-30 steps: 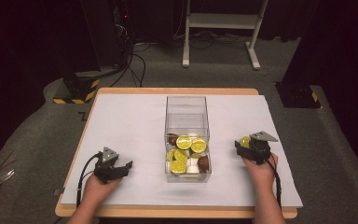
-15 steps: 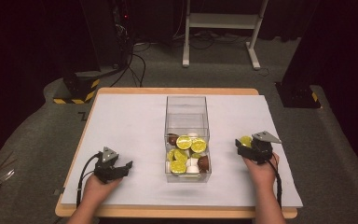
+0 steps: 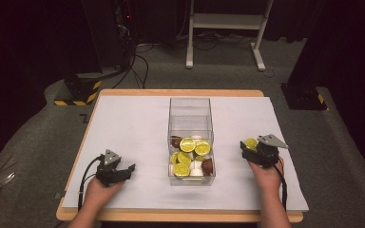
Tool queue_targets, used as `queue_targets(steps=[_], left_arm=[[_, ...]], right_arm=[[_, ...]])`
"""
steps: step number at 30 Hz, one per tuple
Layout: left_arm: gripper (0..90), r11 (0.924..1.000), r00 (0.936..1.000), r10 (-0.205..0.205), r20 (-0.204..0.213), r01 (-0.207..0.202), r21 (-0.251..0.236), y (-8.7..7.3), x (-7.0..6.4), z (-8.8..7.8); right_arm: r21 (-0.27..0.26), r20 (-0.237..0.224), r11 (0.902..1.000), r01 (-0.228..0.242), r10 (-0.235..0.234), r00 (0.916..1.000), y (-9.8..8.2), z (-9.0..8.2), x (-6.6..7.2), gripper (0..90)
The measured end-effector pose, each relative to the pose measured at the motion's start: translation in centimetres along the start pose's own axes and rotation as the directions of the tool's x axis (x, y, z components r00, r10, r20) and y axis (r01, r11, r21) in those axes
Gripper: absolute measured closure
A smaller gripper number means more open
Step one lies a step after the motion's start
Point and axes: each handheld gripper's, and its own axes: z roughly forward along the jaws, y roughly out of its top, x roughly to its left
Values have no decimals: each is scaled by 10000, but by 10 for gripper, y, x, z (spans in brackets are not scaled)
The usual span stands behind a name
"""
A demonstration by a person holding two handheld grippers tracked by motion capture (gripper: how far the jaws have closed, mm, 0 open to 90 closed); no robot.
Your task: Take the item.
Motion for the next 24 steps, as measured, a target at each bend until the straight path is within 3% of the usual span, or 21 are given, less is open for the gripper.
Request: queue_targets(steps=[13,24], left_arm=[[309,9999,10000,90,26,-90,77,0,0,0],[306,9999,9999,118,27,-118,92,0,0,0]], right_arm=[[-212,-154,9995,240,-243,9996,5,-10,12,216],[-443,-928,9984,354,-394,9949,13,-19,35,224]])
